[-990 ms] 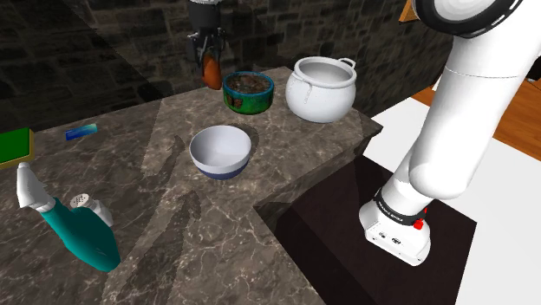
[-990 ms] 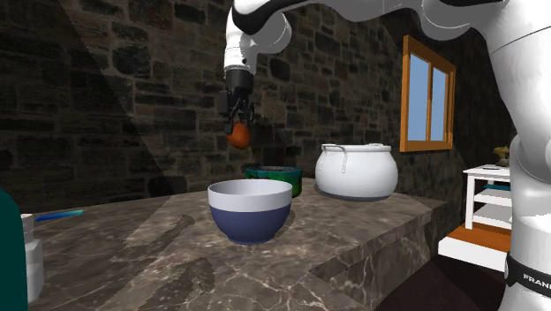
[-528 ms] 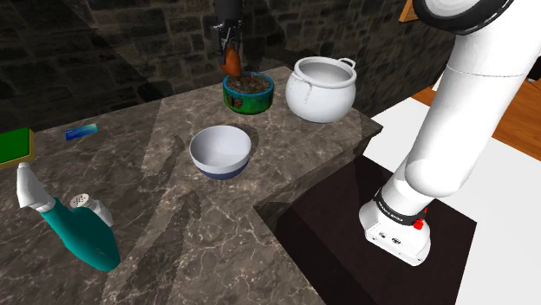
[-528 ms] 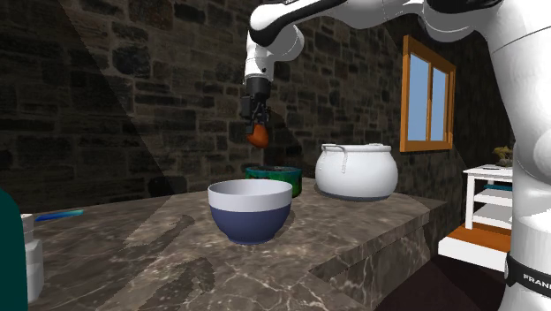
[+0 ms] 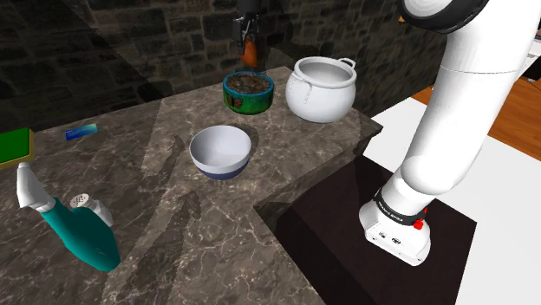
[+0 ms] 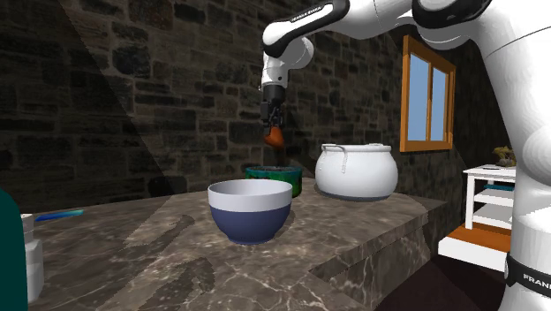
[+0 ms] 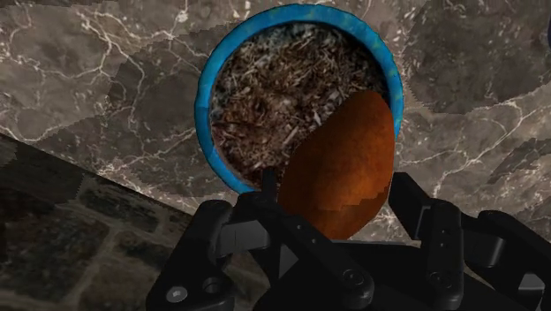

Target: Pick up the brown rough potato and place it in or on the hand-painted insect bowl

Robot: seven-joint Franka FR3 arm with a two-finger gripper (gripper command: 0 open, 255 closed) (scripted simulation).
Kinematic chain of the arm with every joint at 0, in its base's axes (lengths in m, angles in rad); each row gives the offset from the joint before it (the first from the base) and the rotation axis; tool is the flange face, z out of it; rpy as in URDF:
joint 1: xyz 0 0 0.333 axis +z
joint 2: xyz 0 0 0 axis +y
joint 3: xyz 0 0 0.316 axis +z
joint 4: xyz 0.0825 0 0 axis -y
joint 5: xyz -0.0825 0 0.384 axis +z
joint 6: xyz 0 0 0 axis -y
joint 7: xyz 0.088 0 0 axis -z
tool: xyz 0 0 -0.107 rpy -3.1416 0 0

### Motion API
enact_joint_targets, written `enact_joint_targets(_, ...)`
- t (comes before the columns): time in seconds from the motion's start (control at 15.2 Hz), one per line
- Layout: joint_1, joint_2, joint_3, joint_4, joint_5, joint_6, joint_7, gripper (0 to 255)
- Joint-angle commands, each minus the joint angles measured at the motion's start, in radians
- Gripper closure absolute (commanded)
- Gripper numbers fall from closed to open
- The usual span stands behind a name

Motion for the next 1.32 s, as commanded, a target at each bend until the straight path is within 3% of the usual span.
enact_joint_targets(0.0,-0.004,0.001,-0.002,-0.020,0.001,0.020,-0.009,255)
enact_joint_targets(0.79,-0.004,0.008,-0.003,-0.172,0.003,0.179,-0.021,255)
enact_joint_targets(1.25,-0.005,0.008,-0.003,-0.172,0.003,0.179,-0.021,255)
